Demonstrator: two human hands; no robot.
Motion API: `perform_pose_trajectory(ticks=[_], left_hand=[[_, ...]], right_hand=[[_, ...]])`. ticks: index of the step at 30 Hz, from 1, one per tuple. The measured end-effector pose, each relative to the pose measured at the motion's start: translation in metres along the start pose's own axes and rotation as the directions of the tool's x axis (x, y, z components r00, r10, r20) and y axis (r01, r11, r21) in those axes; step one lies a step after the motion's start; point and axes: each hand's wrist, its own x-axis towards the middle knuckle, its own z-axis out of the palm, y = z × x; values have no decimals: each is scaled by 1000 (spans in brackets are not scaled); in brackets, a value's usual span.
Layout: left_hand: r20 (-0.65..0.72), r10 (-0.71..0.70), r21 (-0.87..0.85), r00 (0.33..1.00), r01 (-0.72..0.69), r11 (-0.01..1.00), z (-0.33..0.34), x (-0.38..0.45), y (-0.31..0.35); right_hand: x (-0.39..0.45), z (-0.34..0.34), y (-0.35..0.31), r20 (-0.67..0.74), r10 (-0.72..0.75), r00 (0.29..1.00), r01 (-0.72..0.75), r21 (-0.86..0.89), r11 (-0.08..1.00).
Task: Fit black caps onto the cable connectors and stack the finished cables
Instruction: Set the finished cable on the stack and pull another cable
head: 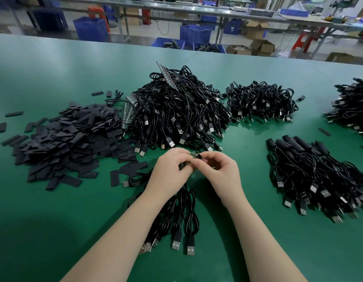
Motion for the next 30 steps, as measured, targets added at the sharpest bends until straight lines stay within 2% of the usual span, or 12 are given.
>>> perform_pose_trajectory(ticks=[4,11,20,26,30], left_hand=[[-27,6,-30,1000,-7,1000,-1,0,-1],[-16,-47,-94,999,45,995,-1,-1,0],[-58,-28,-99,998,22,995,-1,0,-1],[-76,8,-124,997,-18,992,-4,0,1],[-67,-82,-157,994,70,985,-1,-2,0]], right_hand=[[0,0,-1,4,5,1000,-5,10,1000],[0,-3,-1,-35,58,998,-53,126,991],[0,-4,-1,9,47,999,-47,38,998],[0,-4,-4,-74,122,990,-103,221,970],[1,-5,-6,-127,126,984,-88,268,959]])
